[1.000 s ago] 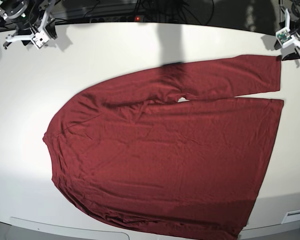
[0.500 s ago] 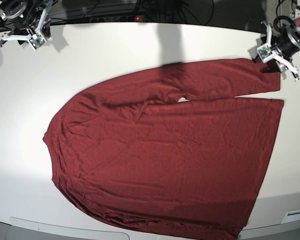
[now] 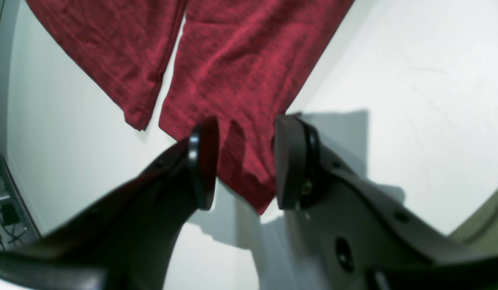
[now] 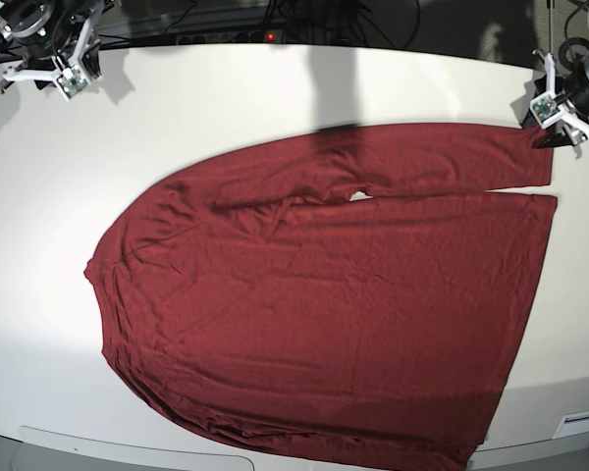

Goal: Fold the T-shirt properly
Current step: 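Move both grippers down toward the shirt's shoulder corners, then grasp the shirt's shoulder edges with both grippers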

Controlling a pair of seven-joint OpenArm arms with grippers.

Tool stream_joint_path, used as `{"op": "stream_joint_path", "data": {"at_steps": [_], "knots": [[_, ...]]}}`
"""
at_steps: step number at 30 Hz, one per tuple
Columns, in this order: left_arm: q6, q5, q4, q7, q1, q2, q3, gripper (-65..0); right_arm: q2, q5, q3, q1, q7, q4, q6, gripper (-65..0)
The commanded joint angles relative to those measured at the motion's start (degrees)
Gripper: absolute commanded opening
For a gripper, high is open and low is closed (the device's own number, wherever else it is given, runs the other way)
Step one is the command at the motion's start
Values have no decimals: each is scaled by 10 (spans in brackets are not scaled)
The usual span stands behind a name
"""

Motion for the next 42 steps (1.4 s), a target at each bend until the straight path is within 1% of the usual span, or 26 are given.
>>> {"op": "stream_joint_path", "data": {"at_steps": [1,4,9,11,13,14,16,18,20,21,23,25,26,29,31,36,42], "knots": [[-13,26,-8,29,5,-5,2,-433,7,2,4,-5,10,9,-11,-472],[-13,32,-10,30,5,-5,15,-474,7,2,4,-5,10,9,-11,-472],[-13,31,-11,36,0,-5,54,-482,6,0,4,-5,10,9,-11,-472],[-13,29,-11,57,-3,-5,69,-538,7,0,4,-5,9,9,-11,-472],[-13,29,-11,78,-3,-5,79,-635,7,0,4,-5,10,9,-11,-472],[-13,29,-11,87,-2,-5,81,-650,7,0,4,-5,10,9,-11,-472],[-13,20,-11,98,1,-5,81,-650,7,0,4,-5,11,9,-11,-472],[-13,-18,-11,114,1,-5,81,-650,7,0,4,-5,17,9,-11,-472],[-13,-90,-11,126,1,-5,81,-650,7,0,4,-4,29,9,-8,-472],[-13,-129,-10,130,1,-5,81,-650,7,0,4,-1,40,9,2,-464],[-13,-189,-10,132,1,-5,81,-650,6,-6,4,10,63,9,31,-399],[-13,-220,-10,132,1,-5,81,-650,7,-30,2,28,91,9,58,-340],[-13,-229,-10,132,0,-5,81,-650,7,-47,-2,39,102,9,65,-331],[-13,-231,-10,132,1,-5,81,-650,7,-108,-31,86,117,9,85,-331],[-13,-231,-10,132,1,-5,81,-650,7,-139,-68,125,117,4,95,-331],[-13,-231,-10,134,1,-5,81,-650,7,-226,-188,210,114,-23,95,-331],[-13,-231,-10,134,0,-5,81,-650,7,-336,-283,286,115,-112,88,-332]]}}
